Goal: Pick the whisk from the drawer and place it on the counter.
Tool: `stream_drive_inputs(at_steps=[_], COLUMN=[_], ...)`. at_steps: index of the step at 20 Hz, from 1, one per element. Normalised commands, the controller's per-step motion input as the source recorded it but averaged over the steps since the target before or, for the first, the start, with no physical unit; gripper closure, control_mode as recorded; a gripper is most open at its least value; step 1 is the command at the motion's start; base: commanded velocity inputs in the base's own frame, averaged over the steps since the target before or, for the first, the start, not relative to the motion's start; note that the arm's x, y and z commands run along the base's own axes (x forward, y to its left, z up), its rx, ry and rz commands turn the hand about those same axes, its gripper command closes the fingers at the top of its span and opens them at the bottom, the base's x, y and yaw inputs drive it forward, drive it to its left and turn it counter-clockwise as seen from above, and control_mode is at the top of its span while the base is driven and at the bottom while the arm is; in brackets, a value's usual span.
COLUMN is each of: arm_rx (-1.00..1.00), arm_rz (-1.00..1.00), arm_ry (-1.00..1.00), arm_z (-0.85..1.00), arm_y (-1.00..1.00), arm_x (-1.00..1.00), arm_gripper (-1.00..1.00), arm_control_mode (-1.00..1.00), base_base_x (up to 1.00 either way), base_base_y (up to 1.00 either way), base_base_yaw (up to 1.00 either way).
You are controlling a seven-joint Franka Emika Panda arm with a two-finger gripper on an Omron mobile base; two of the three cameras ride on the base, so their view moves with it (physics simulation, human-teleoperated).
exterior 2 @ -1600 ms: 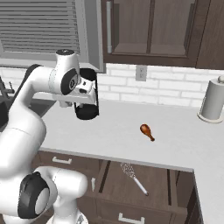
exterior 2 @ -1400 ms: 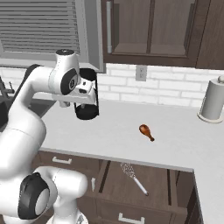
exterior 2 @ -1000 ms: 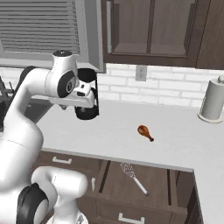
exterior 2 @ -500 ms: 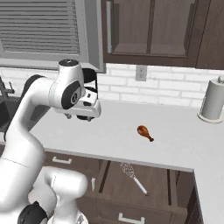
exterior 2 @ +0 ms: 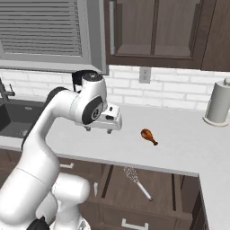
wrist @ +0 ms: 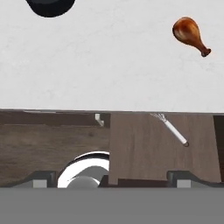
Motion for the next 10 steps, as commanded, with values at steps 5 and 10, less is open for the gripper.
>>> stream_drive_inputs(at_steps=[5, 10], arm_rx=[0.00, 0.00], arm_rz=[0.00, 0.00], arm_ry=[0.00, 0.01], arm_z=[-0.44, -0.56], arm_y=[-0.76, -0.73], arm_x=[0.00, -0.01], arm_gripper=[-1.00, -1.00], arm_control_mode=[-1.00, -1.00], base_base_x=[0.00, 0.00], base_base_y=[0.00, 0.00], base_base_yaw=[0.00, 0.00])
